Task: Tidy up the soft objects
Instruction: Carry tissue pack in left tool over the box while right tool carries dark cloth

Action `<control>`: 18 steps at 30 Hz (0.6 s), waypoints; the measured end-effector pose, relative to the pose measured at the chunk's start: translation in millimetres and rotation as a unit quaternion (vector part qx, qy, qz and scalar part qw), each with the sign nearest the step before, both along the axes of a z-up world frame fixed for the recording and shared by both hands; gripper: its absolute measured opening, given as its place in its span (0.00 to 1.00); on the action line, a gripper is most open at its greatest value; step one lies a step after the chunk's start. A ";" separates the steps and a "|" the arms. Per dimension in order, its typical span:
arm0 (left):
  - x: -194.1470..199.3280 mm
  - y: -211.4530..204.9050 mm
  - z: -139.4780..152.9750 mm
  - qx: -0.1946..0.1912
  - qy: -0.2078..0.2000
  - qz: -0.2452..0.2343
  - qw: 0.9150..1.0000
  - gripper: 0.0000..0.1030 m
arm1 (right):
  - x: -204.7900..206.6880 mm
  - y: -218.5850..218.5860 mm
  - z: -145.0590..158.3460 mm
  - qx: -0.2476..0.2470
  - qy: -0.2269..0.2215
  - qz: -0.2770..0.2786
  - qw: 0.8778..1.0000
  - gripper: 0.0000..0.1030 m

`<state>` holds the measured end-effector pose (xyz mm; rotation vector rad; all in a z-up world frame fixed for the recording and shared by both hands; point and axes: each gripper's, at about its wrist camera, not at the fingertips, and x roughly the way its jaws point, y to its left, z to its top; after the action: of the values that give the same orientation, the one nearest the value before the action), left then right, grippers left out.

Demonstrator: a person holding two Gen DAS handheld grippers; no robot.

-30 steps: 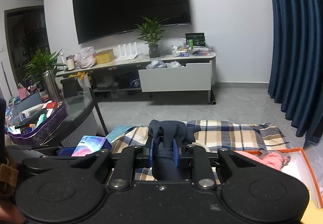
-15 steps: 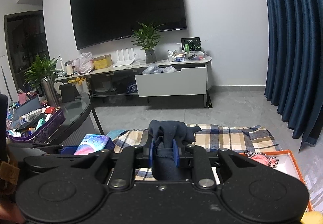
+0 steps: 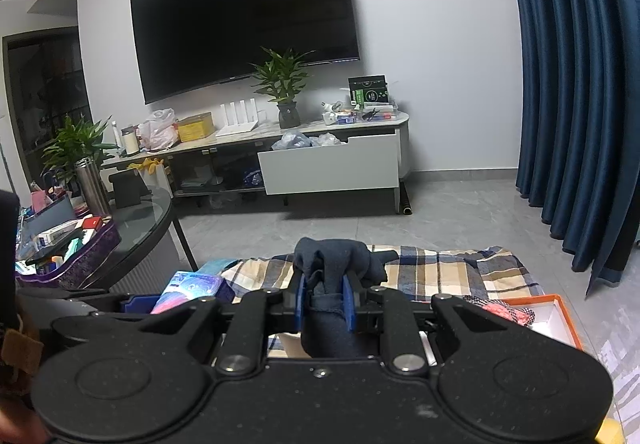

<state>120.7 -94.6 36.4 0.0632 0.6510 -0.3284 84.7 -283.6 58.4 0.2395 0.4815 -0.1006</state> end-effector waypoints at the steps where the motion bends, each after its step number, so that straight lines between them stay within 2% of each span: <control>1: -1.1 -2.0 -0.9 0.001 0.001 -0.002 1.000 0.52 | -0.8 -1.2 -0.3 0.000 0.000 -0.001 1.000 0.23; 18: -13.4 -25.7 -4.8 0.004 0.007 -0.028 1.000 0.52 | -21.4 -30.0 -6.0 0.011 0.001 -0.032 0.999 0.23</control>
<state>107.2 -120.3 31.7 0.0875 0.6644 -0.3812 63.3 -313.6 52.4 0.2762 0.4780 -0.1587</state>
